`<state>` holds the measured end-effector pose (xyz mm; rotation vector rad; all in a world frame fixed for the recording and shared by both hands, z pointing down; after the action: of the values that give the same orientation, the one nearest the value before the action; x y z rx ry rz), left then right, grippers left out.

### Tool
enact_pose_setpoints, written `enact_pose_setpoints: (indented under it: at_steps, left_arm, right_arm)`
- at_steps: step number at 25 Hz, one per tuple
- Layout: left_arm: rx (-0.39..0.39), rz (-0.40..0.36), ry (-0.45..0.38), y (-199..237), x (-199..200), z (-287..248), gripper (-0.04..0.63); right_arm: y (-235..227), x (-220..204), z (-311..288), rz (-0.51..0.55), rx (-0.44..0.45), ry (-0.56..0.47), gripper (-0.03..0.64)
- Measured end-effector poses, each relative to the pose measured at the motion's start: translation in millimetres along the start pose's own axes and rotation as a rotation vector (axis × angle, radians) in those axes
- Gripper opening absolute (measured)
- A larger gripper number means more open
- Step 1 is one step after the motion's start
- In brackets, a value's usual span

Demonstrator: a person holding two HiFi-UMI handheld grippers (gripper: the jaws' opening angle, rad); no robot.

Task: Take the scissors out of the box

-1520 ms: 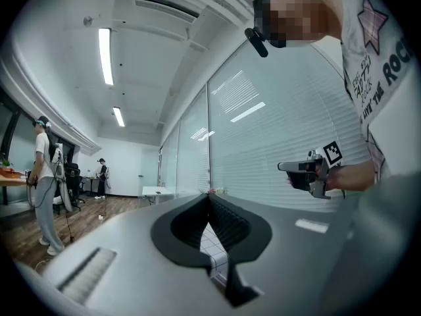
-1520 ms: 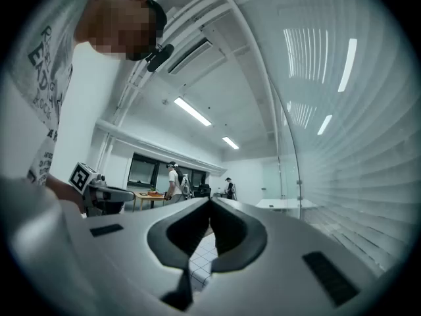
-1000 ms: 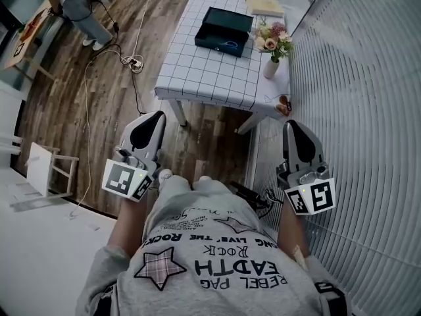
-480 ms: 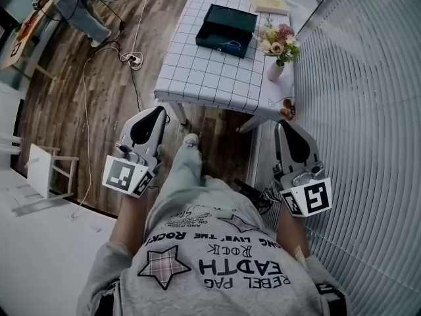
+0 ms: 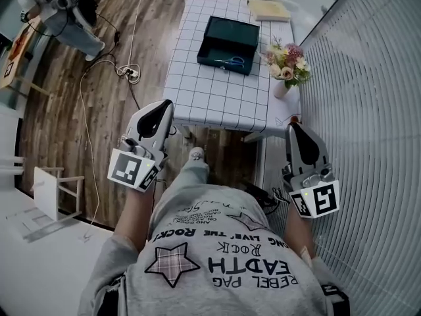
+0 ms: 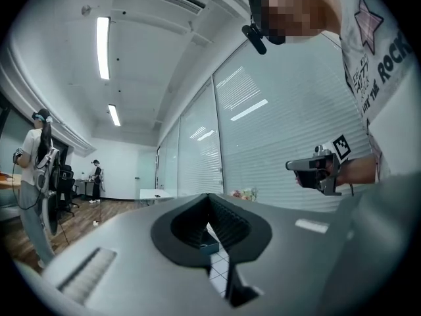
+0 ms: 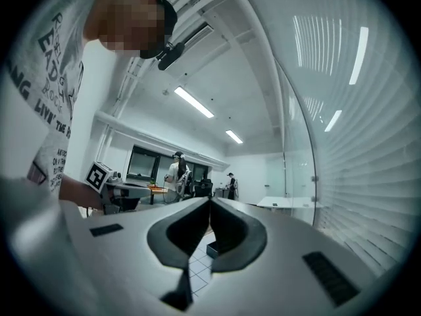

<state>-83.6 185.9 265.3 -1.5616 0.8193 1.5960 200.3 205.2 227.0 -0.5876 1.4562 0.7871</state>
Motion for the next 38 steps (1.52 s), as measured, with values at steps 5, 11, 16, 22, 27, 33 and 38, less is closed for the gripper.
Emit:
enact_pose_setpoints:
  at_steps: [5, 11, 16, 22, 27, 33, 38]
  left_arm:
    - [-0.038, -0.001, -0.008, 37.1, -4.0, -30.4, 0.009]
    - [-0.114, 0.027, 0.001, 77.0, -14.8, -59.8, 0.009]
    - [-0.165, -0.022, 0.029, 93.2, -19.6, -82.2, 0.009]
    - [-0.217, -0.042, 0.076, 92.8, -28.1, -102.0, 0.009]
    - [-0.204, 0.003, 0.085, 98.7, -33.0, -119.2, 0.009]
    - [-0.144, 0.004, 0.088, 103.3, -34.8, -142.2, 0.009]
    - [-0.084, -0.032, 0.081, 108.3, -42.2, -168.1, 0.009]
  right_arm:
    - [-8.4, 1.4, -42.5, -0.005, -0.035, -0.006, 0.012]
    - [-13.6, 1.2, -93.8, -0.010, -0.060, -0.009, 0.012]
    - [-18.2, -7.4, -128.7, -0.027, -0.068, 0.006, 0.012]
    - [-20.4, -18.7, -157.1, -0.036, -0.050, 0.043, 0.012]
    - [-35.2, -25.7, -171.0, -0.051, -0.034, 0.058, 0.012]
    - [-56.4, -46.5, -186.6, -0.100, 0.035, 0.090, 0.012]
    - [-80.3, -51.7, -199.5, -0.101, 0.116, 0.111, 0.012]
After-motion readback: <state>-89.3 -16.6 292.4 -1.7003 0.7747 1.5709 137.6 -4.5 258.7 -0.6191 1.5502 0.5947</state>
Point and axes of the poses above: the fingertips, and each gripper's own axes: z backward along the fingers, y to its left, x out of its top, the point moved 3 cm from there along z, backward along the fingers
